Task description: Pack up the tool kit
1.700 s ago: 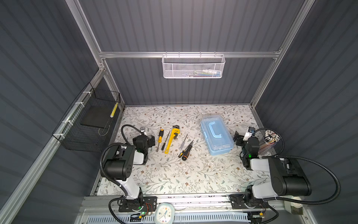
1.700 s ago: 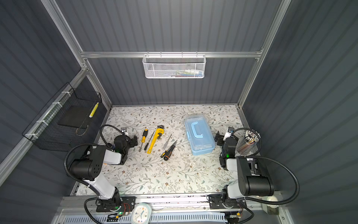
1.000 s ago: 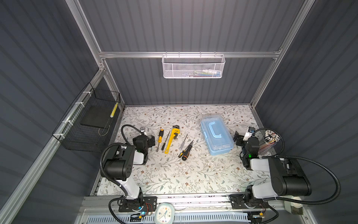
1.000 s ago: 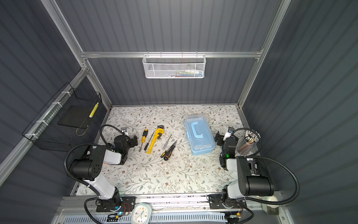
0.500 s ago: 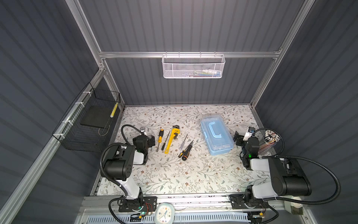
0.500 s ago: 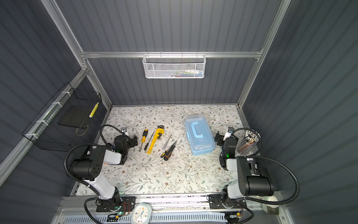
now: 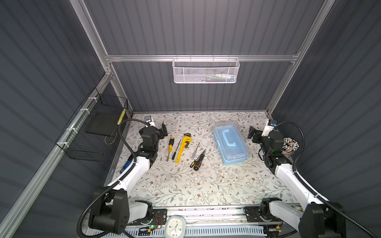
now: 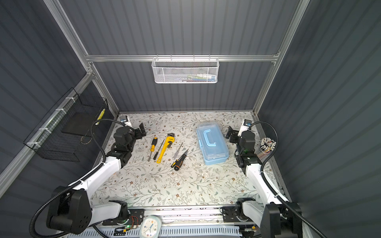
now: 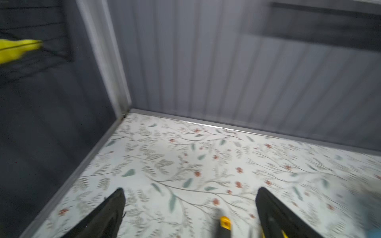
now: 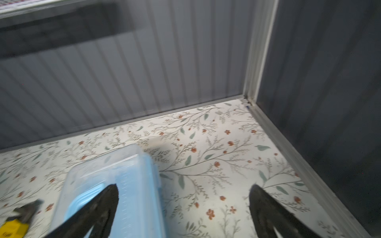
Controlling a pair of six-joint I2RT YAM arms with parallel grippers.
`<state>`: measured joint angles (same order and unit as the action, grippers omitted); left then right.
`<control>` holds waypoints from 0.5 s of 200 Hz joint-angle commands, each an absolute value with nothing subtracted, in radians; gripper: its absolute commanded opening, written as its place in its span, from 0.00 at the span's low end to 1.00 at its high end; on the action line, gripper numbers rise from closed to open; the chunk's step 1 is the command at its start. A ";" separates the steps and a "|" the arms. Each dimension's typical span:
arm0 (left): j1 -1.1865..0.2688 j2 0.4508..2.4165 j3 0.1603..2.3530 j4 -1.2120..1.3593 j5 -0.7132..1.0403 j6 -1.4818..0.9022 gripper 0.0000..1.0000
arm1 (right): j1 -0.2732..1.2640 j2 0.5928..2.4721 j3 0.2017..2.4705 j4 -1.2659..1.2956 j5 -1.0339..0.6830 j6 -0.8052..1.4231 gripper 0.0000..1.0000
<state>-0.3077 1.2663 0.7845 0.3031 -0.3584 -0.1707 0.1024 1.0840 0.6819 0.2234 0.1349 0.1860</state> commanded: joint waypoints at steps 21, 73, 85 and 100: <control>-0.568 1.340 0.806 0.126 -0.332 -0.261 1.00 | 0.278 1.189 0.806 -0.156 0.197 0.236 0.99; -0.768 1.511 0.890 0.166 -0.174 -0.335 1.00 | 0.337 1.307 0.897 -0.219 0.295 0.220 0.99; -0.789 1.548 0.907 0.184 -0.125 -0.365 1.00 | 0.337 1.321 0.907 -0.224 0.290 0.212 0.99; -0.813 1.589 0.926 0.220 -0.059 -0.386 1.00 | 0.337 1.343 0.912 -0.226 0.289 0.205 0.99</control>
